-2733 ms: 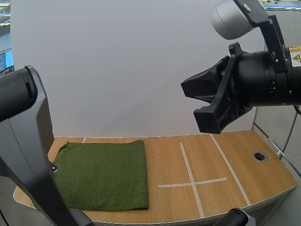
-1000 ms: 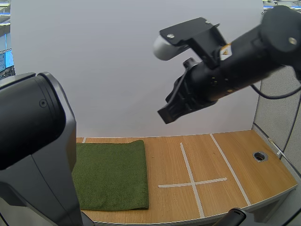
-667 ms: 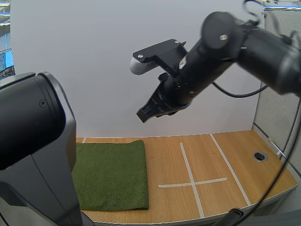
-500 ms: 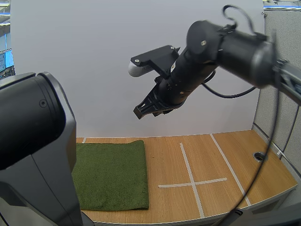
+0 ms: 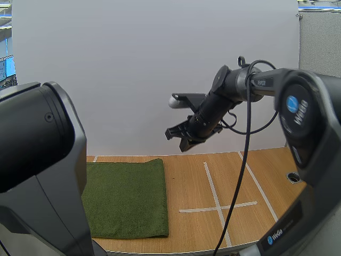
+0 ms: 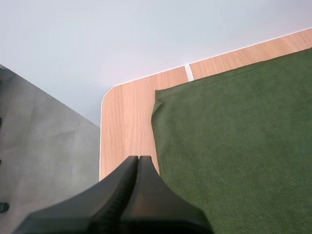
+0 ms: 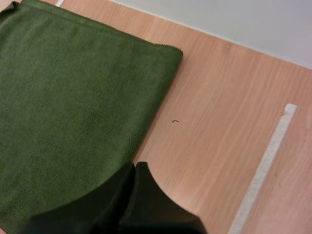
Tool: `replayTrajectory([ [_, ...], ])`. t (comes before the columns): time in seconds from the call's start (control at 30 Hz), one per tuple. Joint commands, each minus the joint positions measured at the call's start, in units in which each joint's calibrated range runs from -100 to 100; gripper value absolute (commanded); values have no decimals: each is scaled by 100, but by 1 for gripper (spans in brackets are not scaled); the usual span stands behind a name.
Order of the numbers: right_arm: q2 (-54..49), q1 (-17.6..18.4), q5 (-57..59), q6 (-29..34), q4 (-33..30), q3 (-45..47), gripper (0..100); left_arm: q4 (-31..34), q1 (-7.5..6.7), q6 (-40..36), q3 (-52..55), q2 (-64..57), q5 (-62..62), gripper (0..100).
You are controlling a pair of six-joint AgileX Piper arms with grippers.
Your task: Fold the towel
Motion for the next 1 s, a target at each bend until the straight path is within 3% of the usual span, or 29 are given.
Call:
replayTrajectory([
  [0.0, 978, -63, -42, -795, 856, 472, 0, -188, 1, 18, -49, -42, 16, 0],
  [0.03, 1117, -63, -111, -1025, 1081, 620, 0, -188, 1, 18, -49, -42, 16, 0],
  [0.07, 1253, -63, -200, -1170, 1240, 757, 6, -188, 1, 18, -49, -42, 16, 0],
  [0.2, 1689, -63, -664, -1633, 1708, 1093, 53, -188, 1, 18, -49, -42, 35, 0],
  [0.23, 1771, -63, -664, -1732, 1830, 1110, 69, -188, 1, 18, -49, -42, 35, 0],
  [0.3, 1865, -63, -664, -1834, 1994, 1110, 89, -178, 1, 18, -49, -42, 35, 0],
  [0.37, 1881, -63, -664, -1964, 2181, 1110, 100, -178, 1, 18, -49, -42, 35, 0],
  [0.97, 2594, -57, -922, -2734, 3042, 1110, 100, -165, 1, 18, -49, -42, 35, 0],
])
